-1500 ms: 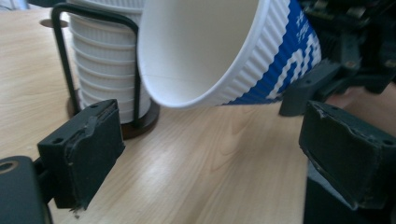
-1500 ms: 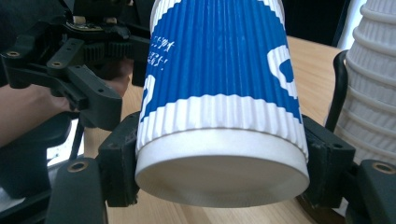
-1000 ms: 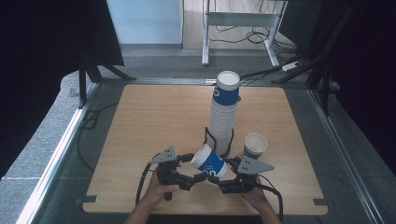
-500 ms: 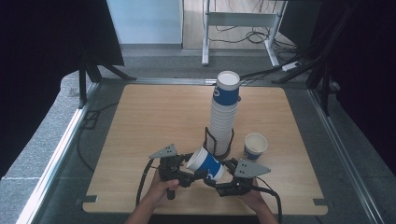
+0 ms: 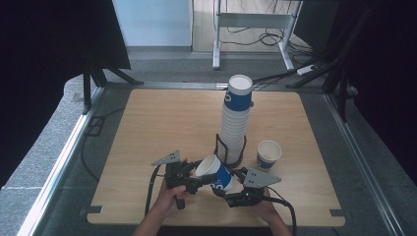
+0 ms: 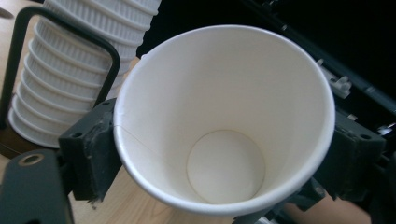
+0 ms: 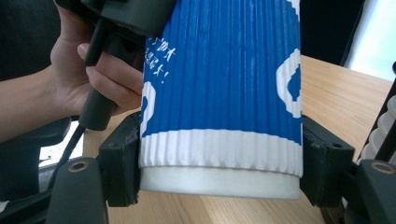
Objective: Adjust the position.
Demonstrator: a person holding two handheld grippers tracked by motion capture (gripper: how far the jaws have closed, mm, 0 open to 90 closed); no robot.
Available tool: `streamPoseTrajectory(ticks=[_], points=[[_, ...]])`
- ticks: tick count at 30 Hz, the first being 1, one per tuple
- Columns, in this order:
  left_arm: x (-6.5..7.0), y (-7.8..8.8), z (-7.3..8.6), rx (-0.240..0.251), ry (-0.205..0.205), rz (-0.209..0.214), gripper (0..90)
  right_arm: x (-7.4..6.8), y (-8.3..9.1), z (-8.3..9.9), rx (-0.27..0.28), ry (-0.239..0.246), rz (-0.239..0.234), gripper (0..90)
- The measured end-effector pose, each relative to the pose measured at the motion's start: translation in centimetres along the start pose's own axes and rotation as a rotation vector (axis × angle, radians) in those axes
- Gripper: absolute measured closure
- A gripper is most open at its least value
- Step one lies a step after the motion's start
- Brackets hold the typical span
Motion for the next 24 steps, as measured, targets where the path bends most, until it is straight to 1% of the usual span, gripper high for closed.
streamPoseTrajectory(ticks=[4,8,10,12,18,19,21,22,24], points=[[0.03,0.01,0.01,-0.003,-0.006,-0.001,14.3,0.05,-0.10,0.12,-0.006,-0.001,-0.004,28.2],[-0.03,-0.13,0.01,-0.003,0.018,0.001,13.0,0.02,-0.04,0.01,0.005,0.000,-0.002,28.3],[0.04,-0.37,0.15,-0.016,0.021,0.000,12.3,-0.02,-0.08,0.00,0.006,0.005,-0.002,28.3],[0.12,-0.50,0.24,-0.029,0.012,0.000,12.3,-0.11,-0.17,-0.01,0.007,0.008,-0.008,28.3],[0.19,-0.55,0.29,-0.026,0.006,0.005,15.1,-0.14,-0.28,0.04,0.003,0.009,-0.011,28.2],[0.20,-0.57,0.31,-0.026,-0.003,0.005,15.7,-0.13,-0.29,0.06,0.002,0.009,-0.011,28.2],[0.28,-0.61,0.38,-0.026,-0.005,0.010,17.5,-0.11,-0.32,0.09,-0.002,0.008,-0.010,28.2],[0.41,-0.66,0.45,-0.022,-0.015,0.009,19.4,-0.12,-0.33,0.10,-0.004,0.010,-0.009,28.1],[0.52,-0.68,0.46,-0.021,-0.029,0.003,19.8,-0.10,-0.36,0.13,-0.009,0.008,-0.011,28.1]])
Point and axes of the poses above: each handheld gripper's, and its own axes: y roughly backward along the jaws, z roughly out of its underside, x roughly to its right, the point moved 1 cm from there along -y, roughly forward along the jaws, and after that the axes turned 10 degrees about x, right-handed, at the moved point
